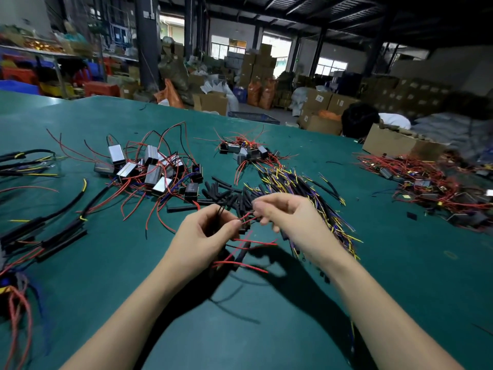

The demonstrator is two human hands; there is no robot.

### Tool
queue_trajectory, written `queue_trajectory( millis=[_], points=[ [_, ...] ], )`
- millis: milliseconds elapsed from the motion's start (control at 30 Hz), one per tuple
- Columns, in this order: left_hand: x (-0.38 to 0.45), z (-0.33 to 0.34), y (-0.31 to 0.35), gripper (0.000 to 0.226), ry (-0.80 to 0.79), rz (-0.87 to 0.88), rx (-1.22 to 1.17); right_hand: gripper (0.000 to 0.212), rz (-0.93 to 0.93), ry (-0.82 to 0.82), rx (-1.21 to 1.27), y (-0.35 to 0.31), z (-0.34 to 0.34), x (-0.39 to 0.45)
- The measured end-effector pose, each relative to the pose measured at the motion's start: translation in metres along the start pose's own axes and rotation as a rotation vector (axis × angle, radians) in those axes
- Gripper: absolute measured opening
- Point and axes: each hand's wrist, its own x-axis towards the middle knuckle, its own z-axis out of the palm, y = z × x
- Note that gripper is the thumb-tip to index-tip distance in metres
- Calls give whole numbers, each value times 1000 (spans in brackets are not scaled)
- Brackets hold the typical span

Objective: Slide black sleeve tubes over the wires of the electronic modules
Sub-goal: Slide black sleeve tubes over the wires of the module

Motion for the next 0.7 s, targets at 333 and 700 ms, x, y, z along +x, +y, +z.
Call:
queue_trajectory(
  millis=[333,700],
  points=[
    [-2,2,-3,17,94,-64,-71,15,381,405,-1211,13,-28,41],
    [1,8,1,17,144,44,3,19,140,612,-880,-4,-34,41]
  ],
)
